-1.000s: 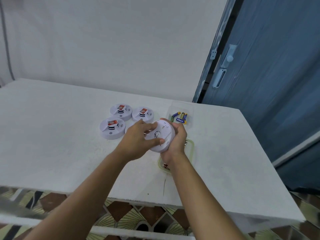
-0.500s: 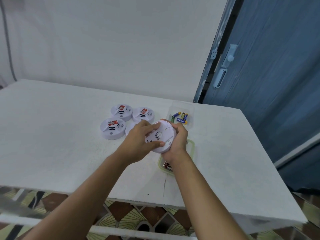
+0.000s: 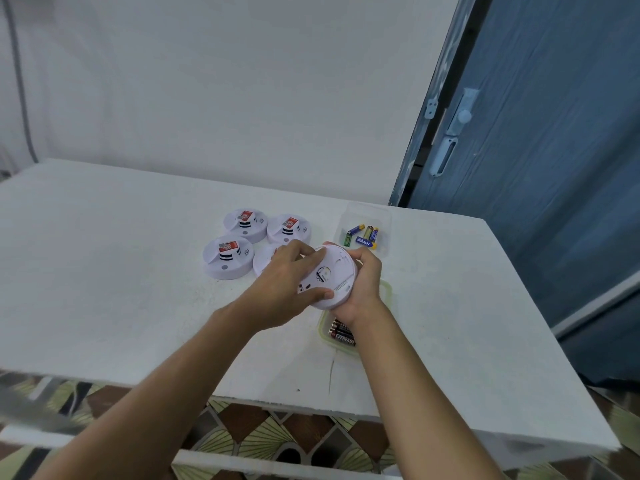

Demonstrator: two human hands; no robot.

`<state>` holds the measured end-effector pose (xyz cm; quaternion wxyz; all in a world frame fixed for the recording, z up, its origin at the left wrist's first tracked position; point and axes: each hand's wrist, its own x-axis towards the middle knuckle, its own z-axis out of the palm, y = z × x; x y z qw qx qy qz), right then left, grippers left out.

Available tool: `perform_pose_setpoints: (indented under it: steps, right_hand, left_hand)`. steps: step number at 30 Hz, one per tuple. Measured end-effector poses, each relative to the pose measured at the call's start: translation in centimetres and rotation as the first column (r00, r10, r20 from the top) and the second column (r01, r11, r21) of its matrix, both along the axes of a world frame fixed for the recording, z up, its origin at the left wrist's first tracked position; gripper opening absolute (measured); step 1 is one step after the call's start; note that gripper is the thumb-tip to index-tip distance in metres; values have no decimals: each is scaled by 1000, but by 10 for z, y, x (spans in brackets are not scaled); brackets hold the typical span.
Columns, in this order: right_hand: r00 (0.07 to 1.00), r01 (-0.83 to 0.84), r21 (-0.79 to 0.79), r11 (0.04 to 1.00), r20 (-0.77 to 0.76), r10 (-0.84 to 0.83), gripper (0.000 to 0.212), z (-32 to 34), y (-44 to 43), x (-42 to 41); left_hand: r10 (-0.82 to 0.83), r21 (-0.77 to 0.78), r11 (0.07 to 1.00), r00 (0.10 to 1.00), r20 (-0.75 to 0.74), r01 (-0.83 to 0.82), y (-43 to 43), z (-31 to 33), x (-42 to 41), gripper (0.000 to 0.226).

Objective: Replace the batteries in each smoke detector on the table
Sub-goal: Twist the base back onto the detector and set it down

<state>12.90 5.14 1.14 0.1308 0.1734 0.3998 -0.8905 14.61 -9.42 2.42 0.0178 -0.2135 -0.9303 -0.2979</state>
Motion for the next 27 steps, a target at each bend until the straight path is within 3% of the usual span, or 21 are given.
perform_pose_setpoints:
  steps: [5, 10, 12, 14, 20, 24, 27]
  right_hand:
    - [996, -21, 26, 999, 93, 19, 33, -2, 4, -2]
    - [994, -83, -83, 993, 64, 89, 43, 3, 9, 0]
    - [990, -115, -120, 986, 71, 124, 51, 6, 9, 1]
    - [982, -171, -61, 983, 65, 175, 57, 8, 10, 1]
    - [985, -161, 272, 949, -15, 172, 54, 12, 9, 2]
    - [980, -104, 367, 925, -119, 157, 40, 19, 8, 6]
    - [971, -36, 431, 901, -198, 134, 35, 20, 9, 7]
  left_hand:
    - [16, 98, 995, 999, -38, -12, -4, -10, 8, 59]
    - [-65, 167, 982, 989, -131, 87, -11, -24, 18, 79]
    - [1, 194, 980, 979, -205, 40, -13, -29, 15, 66]
    - [74, 250, 968, 967, -245, -10, -14, -27, 13, 50]
    - [134, 562, 811, 987, 88, -161, -11, -1, 15, 19]
    - [17, 722, 652, 957, 291, -232, -8, 8, 11, 31]
    - [-47, 754, 597, 926, 375, -275, -9, 9, 7, 34]
